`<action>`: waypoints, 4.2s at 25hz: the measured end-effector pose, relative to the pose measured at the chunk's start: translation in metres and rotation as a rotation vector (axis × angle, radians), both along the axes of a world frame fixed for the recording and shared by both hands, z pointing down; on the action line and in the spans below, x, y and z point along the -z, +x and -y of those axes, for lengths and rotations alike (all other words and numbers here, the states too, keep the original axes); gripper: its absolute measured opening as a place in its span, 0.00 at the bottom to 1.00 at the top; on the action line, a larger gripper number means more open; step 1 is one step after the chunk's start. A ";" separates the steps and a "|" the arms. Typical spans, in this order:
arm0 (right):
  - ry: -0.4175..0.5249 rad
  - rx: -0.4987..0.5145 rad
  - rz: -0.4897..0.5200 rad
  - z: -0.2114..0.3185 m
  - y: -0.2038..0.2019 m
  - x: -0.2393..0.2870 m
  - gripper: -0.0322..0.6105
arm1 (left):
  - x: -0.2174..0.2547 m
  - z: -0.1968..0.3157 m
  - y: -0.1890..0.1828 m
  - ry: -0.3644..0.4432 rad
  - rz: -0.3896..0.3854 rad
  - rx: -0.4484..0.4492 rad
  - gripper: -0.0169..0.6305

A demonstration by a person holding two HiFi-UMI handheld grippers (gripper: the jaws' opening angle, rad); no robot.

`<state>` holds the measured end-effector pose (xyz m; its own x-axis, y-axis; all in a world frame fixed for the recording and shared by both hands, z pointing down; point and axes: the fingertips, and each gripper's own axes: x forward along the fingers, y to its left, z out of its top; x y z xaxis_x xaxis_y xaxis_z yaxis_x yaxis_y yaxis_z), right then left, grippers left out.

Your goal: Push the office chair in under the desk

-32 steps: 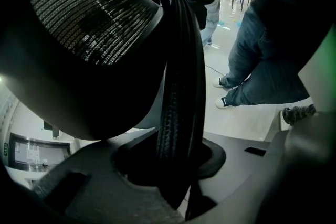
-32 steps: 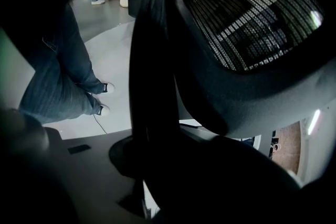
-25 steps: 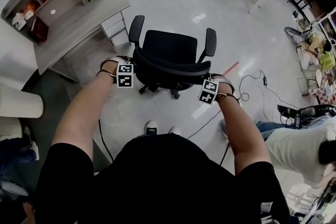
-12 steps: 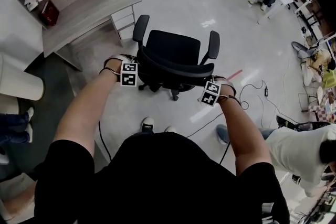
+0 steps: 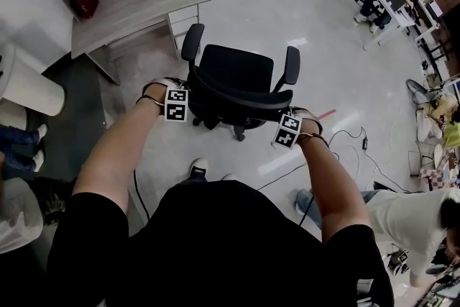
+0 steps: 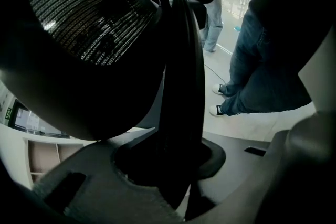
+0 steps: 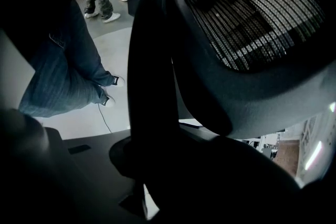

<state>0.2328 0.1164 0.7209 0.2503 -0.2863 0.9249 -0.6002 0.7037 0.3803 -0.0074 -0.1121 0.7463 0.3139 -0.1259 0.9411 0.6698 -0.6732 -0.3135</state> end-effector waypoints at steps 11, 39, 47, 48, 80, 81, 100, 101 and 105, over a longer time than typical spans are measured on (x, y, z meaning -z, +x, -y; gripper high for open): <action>0.002 0.137 0.003 0.023 -0.040 -0.001 0.18 | -0.001 -0.011 -0.069 0.003 -0.005 0.131 0.19; 0.021 0.535 0.013 0.129 -0.190 0.003 0.18 | 0.001 -0.024 -0.275 0.019 0.017 0.524 0.18; 0.018 0.595 0.019 0.145 -0.233 0.004 0.18 | 0.003 -0.026 -0.322 0.018 0.021 0.579 0.18; 0.019 0.600 0.020 0.147 -0.236 0.004 0.18 | 0.003 -0.026 -0.326 0.018 0.020 0.582 0.18; 0.025 0.629 0.045 0.255 -0.288 0.003 0.18 | 0.004 0.076 -0.377 0.015 0.017 0.599 0.17; 0.026 0.630 0.046 0.260 -0.289 0.002 0.18 | 0.003 0.080 -0.377 0.015 0.017 0.600 0.17; 0.032 0.595 0.041 0.349 -0.293 0.000 0.18 | 0.000 0.180 -0.380 0.023 0.018 0.573 0.17; 0.031 0.595 0.041 0.352 -0.292 0.000 0.18 | 0.000 0.183 -0.379 0.022 0.017 0.573 0.17; 0.030 0.601 0.042 0.364 -0.289 0.000 0.18 | -0.001 0.192 -0.376 0.016 0.012 0.575 0.17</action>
